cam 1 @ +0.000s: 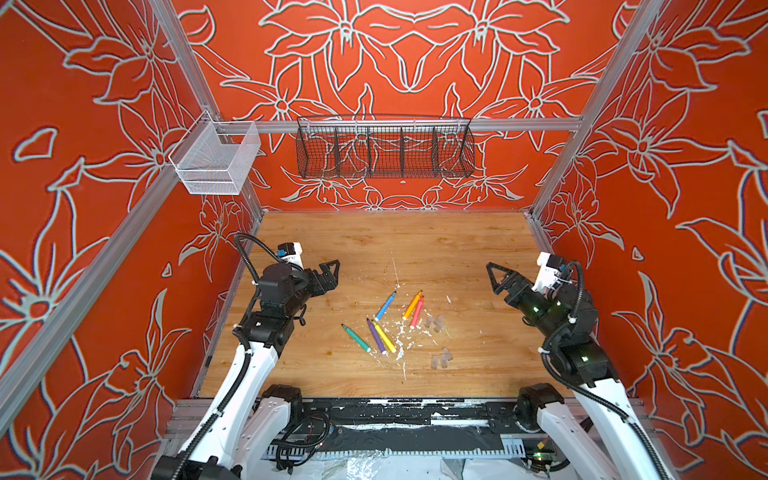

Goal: Insert the pens into the pen caps

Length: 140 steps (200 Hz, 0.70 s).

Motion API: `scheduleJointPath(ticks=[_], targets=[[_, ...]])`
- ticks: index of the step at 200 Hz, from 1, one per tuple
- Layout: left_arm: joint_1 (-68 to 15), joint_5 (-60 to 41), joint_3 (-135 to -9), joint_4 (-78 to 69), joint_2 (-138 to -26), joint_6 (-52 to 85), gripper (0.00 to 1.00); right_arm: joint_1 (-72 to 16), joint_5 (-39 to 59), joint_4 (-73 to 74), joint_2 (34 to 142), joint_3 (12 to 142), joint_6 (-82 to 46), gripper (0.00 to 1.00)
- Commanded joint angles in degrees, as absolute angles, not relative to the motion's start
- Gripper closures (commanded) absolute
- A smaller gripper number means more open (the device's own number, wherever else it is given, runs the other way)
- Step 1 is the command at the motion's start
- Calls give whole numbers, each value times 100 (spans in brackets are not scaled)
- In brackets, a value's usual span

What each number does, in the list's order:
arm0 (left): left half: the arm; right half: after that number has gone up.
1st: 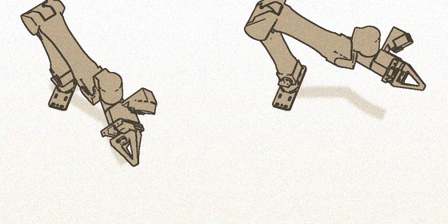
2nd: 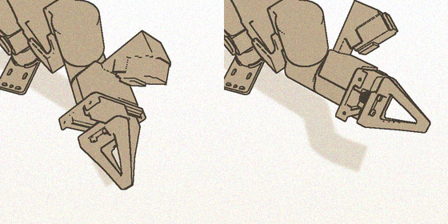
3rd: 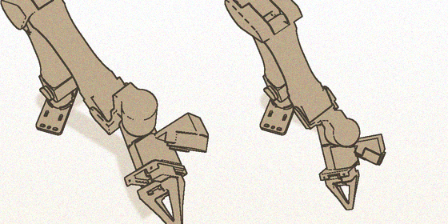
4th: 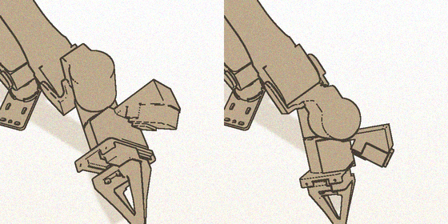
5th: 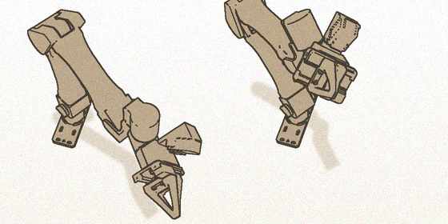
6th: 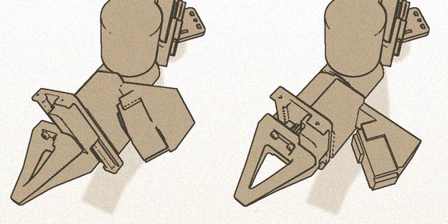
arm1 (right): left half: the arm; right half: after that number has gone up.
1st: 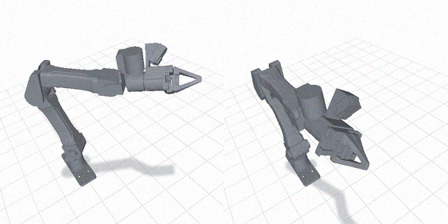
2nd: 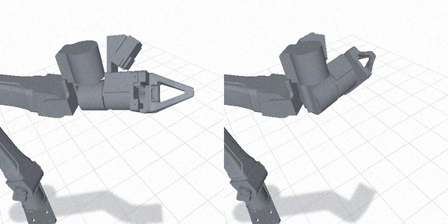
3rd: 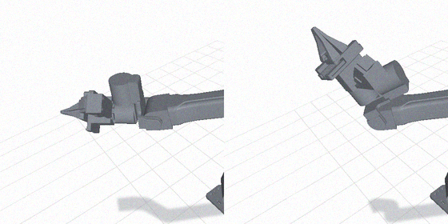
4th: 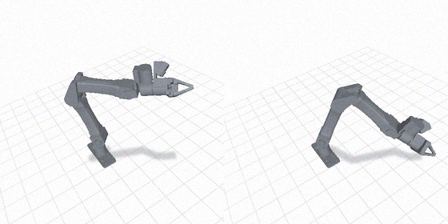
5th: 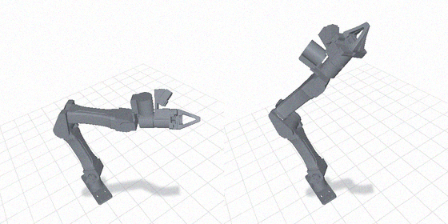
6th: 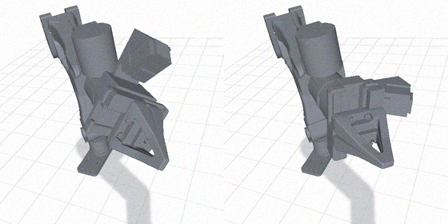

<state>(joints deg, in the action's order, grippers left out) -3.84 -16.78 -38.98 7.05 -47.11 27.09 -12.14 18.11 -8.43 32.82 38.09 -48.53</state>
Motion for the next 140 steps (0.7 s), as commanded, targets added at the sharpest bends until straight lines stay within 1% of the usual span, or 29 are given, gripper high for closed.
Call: scheduleJointPath(ticks=[1, 9, 36, 49, 76, 102, 117, 126, 140], targets=[[-586, -2891, -3865, 977, -4565, 3166, 4, -1921, 2073, -1232, 3203, 4240, -5711, 3], [-881, -2707, -3943, 1211, -4566, 3055, 5, -2179, 1863, -1288, 3195, 4319, -5651, 3], [-2695, -517, -4320, 1948, -4815, 2698, 8, -2580, 1503, -1341, 3256, 4373, -5535, 3], [-3211, -22, -4453, 2008, -5028, 2681, 10, -2669, 1429, -1230, 3313, 4282, -5593, 3], [-3609, 27, -4510, 1995, -5346, 2773, 15, -3034, 1464, -899, 3541, 4197, -5637, 3], [-4130, 6, -4455, 1838, -5605, 2740, 17, -3372, 1096, -994, 3681, 4320, -5366, 3], [-4447, 102, -4491, 1833, -5993, 2681, 18, -3485, 1198, -490, 3739, 4160, -5330, 3], [-4551, 116, -4500, 1824, -6137, 2700, 19, -3590, 1215, -288, 3826, 4142, -5298, 3], [-4651, 1, -4442, 1663, -6321, 2707, 20, -3861, 990, -404, 3958, 4297, -5122, 3]])
